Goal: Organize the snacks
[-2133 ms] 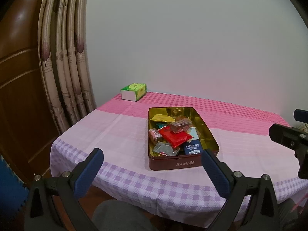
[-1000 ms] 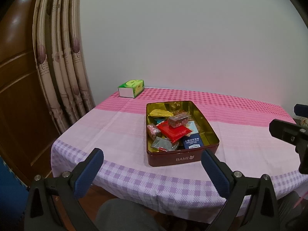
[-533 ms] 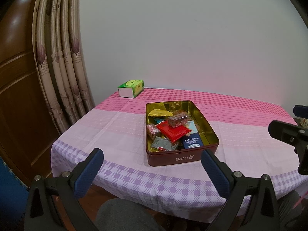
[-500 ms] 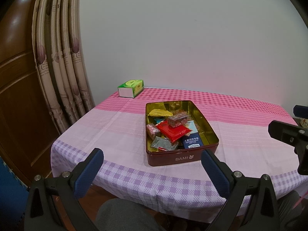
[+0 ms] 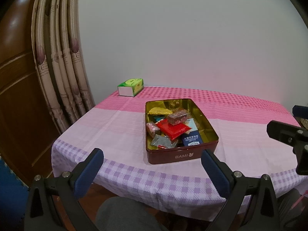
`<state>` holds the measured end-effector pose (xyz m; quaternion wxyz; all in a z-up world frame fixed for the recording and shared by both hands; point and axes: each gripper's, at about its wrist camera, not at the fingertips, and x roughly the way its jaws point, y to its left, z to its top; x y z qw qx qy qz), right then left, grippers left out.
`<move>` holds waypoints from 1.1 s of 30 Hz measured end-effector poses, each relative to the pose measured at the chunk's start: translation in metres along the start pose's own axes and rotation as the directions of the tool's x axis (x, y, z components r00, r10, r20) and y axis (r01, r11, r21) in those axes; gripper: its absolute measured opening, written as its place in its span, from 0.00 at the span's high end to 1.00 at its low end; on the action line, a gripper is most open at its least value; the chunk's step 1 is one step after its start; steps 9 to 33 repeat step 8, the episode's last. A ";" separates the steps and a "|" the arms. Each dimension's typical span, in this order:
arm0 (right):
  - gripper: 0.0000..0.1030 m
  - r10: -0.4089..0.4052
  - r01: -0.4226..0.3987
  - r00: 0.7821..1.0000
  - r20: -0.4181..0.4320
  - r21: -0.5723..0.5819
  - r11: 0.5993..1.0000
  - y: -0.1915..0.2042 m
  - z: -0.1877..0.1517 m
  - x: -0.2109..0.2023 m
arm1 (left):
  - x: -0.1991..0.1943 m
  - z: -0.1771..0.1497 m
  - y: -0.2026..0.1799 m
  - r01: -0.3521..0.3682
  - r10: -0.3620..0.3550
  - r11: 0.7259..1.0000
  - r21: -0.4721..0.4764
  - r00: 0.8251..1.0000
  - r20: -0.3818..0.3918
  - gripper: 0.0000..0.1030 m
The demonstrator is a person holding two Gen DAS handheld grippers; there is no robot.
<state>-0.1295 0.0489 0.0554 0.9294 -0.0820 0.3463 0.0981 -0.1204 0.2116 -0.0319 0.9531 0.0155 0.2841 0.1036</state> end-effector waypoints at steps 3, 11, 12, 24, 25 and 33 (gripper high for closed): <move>0.02 0.001 -0.001 1.000 0.003 0.002 1.000 0.000 0.000 0.000 | -0.002 -0.001 -0.002 0.003 -0.003 1.000 0.006 1.000 0.009 0.00; 0.02 0.002 -0.002 1.000 0.003 0.003 1.000 0.000 -0.001 0.000 | -0.002 -0.001 -0.001 0.001 -0.001 1.000 0.001 1.000 0.004 0.00; 0.02 0.002 -0.002 1.000 0.003 0.003 1.000 0.000 -0.001 0.000 | -0.002 -0.001 -0.001 0.001 -0.001 1.000 0.001 1.000 0.004 0.00; 0.02 0.002 -0.002 1.000 0.003 0.003 1.000 0.000 -0.001 0.000 | -0.002 -0.001 -0.001 0.001 -0.001 1.000 0.001 1.000 0.004 0.00; 0.02 0.002 -0.002 1.000 0.003 0.003 1.000 0.000 -0.001 0.000 | -0.002 -0.001 -0.001 0.001 -0.001 1.000 0.001 1.000 0.004 0.00; 0.02 0.002 -0.002 1.000 0.003 0.003 1.000 0.000 -0.001 0.000 | -0.002 -0.001 -0.001 0.001 -0.001 1.000 0.001 1.000 0.004 0.00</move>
